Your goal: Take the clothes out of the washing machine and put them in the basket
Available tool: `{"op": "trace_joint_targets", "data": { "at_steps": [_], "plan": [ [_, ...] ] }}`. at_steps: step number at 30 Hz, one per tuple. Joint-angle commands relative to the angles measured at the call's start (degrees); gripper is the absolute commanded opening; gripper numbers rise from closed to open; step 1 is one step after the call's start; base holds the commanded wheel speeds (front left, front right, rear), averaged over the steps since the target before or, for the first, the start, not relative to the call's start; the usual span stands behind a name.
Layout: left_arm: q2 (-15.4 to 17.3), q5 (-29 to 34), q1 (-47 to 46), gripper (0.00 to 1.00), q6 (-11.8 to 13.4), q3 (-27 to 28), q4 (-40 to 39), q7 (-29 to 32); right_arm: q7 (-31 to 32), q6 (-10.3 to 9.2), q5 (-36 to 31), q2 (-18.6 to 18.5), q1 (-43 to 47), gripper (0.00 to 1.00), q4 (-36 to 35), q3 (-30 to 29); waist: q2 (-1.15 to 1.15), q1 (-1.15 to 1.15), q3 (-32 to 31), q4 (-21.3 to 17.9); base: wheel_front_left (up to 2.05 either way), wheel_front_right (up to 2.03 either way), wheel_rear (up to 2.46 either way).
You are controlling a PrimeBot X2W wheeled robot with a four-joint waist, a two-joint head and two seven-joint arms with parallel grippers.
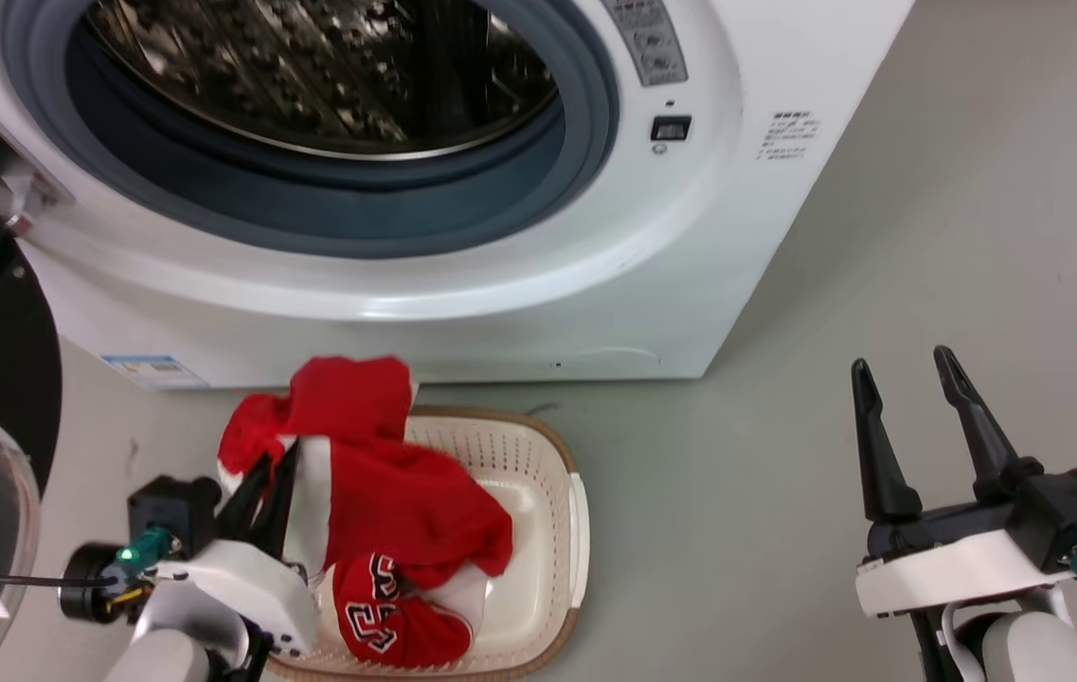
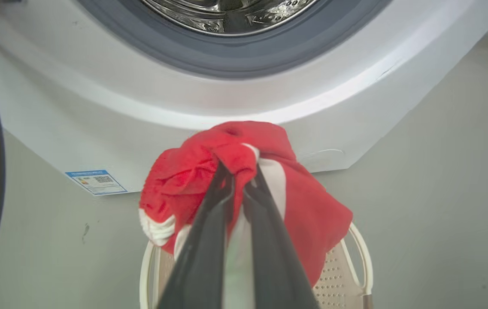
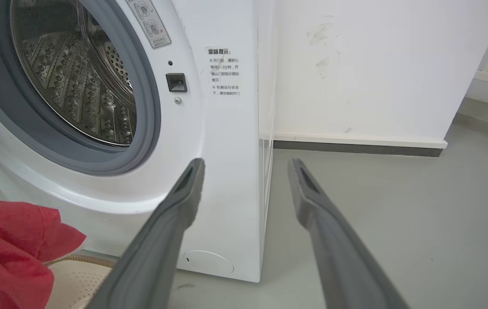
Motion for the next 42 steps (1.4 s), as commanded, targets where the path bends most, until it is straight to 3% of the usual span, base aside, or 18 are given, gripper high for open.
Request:
{"op": "trace_joint_targets", "data": {
  "at_steps": [1, 21, 30, 39, 40, 41, 42],
  "plan": [
    [-0.3, 0.4, -1.4, 0.0, -0.6, -0.4, 2.3, -0.7, -0.1, -0.05, -0.4, 0.0, -1.3, 1.0, -0.3, 0.1, 0.0, 0.0, 2.4, -0.2, 0.0, 0.0, 0.0],
    [-5.7, 3.6, -25.7, 0.0, -5.2, -3.8, 44.9, -5.3, -0.1, -0.04, -1.8, 0.0, -7.1, 1.0, -4.7, 0.5, 0.0, 0.0, 23.4, -4.5, 0.0, 0.0, 0.0],
    [-7.5, 3.4, -32.5, 0.0, -5.9, -4.1, 53.8, -5.9, -0.1, -0.05, -1.5, 0.0, -8.0, 1.0, -7.0, 0.3, 0.0, 0.0, 28.6, -5.6, 0.0, 0.0, 0.0],
    [-8.5, 3.7, -35.8, 0.0, -6.0, -4.6, 57.3, -6.2, -0.1, -0.05, -1.6, 0.0, -8.3, 1.0, -7.6, 0.4, 0.0, 0.0, 30.8, -5.5, 0.0, 0.0, 0.0],
    [-8.6, 3.7, -35.9, 0.4, -5.7, -4.6, 57.4, -6.3, -0.1, -0.04, -1.6, 0.0, -8.4, 1.0, -7.4, 0.4, 0.0, 0.0, 30.6, -5.5, 0.0, 0.0, 0.0],
    [-8.7, 3.8, -35.8, 1.0, -5.5, -4.7, 57.5, -6.3, -0.1, -0.05, -1.6, 0.0, -8.4, 1.0, -7.2, 0.5, 0.0, 0.0, 30.3, -5.4, 0.0, 0.0, 0.0],
    [-8.7, 4.0, -35.9, 1.0, -5.3, -4.8, 57.1, -6.3, -0.1, -0.04, -1.5, 0.0, -8.5, 1.0, -7.0, 0.5, 0.0, 0.0, 29.9, -5.4, 0.0, 0.0, 0.0]
  ]
}}
